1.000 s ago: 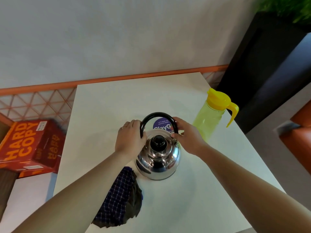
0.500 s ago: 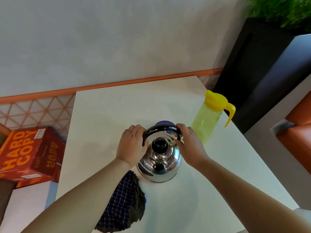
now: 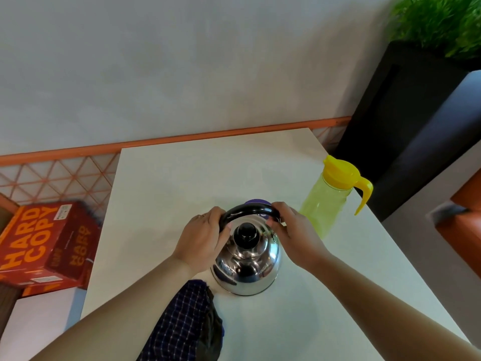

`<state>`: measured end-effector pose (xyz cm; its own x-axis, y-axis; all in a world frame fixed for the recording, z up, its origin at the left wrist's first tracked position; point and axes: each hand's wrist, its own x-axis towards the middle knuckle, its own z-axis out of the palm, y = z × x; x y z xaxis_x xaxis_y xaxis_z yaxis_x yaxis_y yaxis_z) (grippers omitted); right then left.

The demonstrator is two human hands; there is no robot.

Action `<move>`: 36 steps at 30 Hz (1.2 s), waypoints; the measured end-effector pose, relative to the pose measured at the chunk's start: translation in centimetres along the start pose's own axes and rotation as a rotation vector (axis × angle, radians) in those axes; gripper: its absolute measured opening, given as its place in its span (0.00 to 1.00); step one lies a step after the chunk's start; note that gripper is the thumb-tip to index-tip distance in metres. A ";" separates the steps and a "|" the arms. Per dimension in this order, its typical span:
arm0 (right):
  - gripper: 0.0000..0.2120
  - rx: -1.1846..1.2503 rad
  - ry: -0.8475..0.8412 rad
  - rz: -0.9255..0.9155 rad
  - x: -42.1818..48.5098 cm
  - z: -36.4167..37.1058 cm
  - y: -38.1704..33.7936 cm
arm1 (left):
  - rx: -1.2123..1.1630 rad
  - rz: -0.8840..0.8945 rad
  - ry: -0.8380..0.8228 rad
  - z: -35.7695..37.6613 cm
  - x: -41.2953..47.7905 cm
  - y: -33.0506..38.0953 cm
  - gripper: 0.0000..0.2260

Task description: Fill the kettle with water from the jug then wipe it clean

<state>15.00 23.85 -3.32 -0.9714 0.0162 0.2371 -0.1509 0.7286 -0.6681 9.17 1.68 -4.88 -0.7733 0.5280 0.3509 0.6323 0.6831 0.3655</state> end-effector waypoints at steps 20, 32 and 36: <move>0.07 0.008 -0.035 -0.011 19.1 3.8 1.4 | 0.088 -0.204 0.010 -0.1 13.3 -10.5 0.22; 0.09 0.006 -0.052 0.029 21.4 5.0 1.7 | 0.043 -0.249 -0.009 -0.4 14.9 -12.5 0.13; 0.23 -0.018 -0.133 0.076 21.0 3.7 0.3 | -0.072 -0.305 -0.052 -1.7 14.5 -12.1 0.19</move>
